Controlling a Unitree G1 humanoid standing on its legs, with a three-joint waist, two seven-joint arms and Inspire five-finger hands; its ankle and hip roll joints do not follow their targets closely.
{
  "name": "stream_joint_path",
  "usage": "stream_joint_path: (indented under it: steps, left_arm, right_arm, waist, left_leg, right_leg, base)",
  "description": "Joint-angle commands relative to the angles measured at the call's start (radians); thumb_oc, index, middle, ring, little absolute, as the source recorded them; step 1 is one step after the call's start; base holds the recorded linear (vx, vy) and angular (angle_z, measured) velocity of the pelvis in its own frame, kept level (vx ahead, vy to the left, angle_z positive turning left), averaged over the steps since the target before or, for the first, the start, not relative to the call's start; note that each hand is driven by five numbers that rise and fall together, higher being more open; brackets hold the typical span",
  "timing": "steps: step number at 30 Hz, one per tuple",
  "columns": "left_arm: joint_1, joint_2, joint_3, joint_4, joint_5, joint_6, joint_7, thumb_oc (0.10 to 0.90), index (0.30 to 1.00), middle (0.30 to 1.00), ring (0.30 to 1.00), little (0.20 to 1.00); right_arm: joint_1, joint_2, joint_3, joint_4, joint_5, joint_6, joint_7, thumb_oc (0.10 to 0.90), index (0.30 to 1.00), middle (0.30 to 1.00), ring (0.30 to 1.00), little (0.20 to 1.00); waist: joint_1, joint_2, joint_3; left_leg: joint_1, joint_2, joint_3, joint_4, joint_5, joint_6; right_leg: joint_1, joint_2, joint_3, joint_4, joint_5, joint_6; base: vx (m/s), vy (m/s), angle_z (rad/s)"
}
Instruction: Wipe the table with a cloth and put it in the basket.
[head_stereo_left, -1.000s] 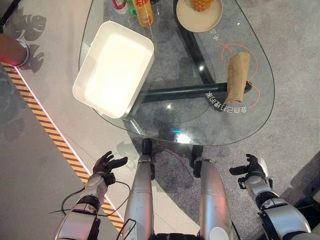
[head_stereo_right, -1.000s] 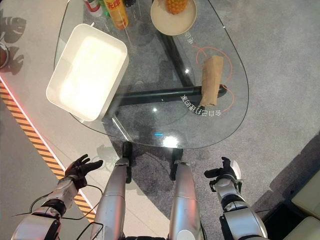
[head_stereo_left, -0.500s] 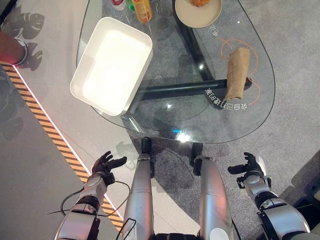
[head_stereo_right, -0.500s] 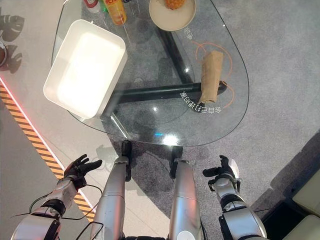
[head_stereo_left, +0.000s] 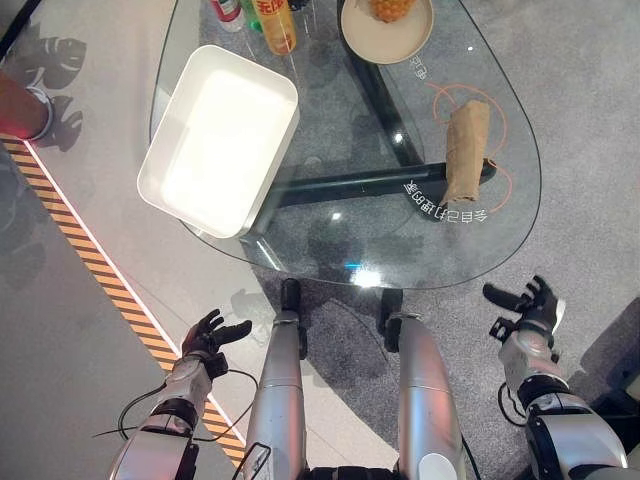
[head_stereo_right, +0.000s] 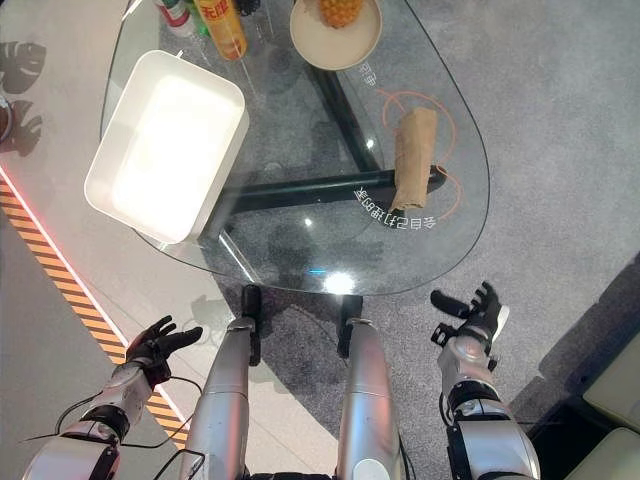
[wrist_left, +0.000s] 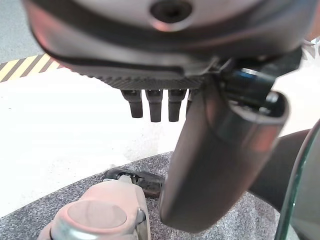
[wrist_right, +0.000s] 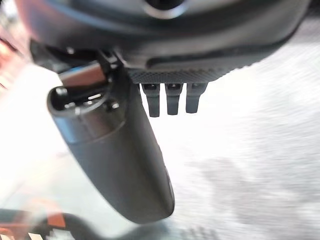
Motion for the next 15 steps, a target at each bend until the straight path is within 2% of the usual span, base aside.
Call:
stream_joint_path:
  steps: [1, 7, 15]
  left_arm:
    - [0.070, 0.075, 0.004, 0.008, 0.004, -0.030, 0.030, 0.800, 0.900, 0.900, 0.900, 0.900]
    - [0.064, 0.087, -0.006, 0.015, -0.018, -0.026, 0.020, 0.800, 0.900, 0.900, 0.900, 0.900]
    - [0.056, 0.080, -0.027, 0.011, -0.030, -0.029, 0.027, 0.800, 0.900, 0.900, 0.900, 0.900]
  right_arm:
    - [0.014, -0.113, -0.049, -0.106, -0.003, -0.112, -0.140, 0.800, 0.900, 0.900, 0.900, 0.900]
    - [-0.031, -0.148, -0.064, -0.225, -0.058, -0.145, -0.304, 0.800, 0.900, 0.900, 0.900, 0.900]
    - [-0.070, -0.164, -0.046, -0.308, -0.199, -0.193, -0.423, 0.800, 0.900, 0.900, 0.900, 0.900]
  waist:
    - [0.004, -0.013, -0.021]
    - [0.001, -0.009, -0.021]
    - [0.001, -0.003, -0.021]
  left_leg:
    - [-0.007, -0.047, 0.073, 0.148, -0.098, 0.075]
    - [0.004, -0.055, 0.073, 0.123, -0.095, 0.079]
    - [0.011, -0.064, 0.074, 0.109, -0.094, 0.081]
  right_leg:
    - [0.075, 0.024, -0.001, -0.067, 0.036, -0.013]
    - [0.079, 0.024, -0.003, -0.077, 0.035, -0.013]
    - [0.083, 0.022, -0.001, -0.089, 0.035, -0.011]
  base:
    - [0.00, 0.000, 0.00]
    - [0.00, 0.003, 0.01]
    - [0.00, 0.001, 0.00]
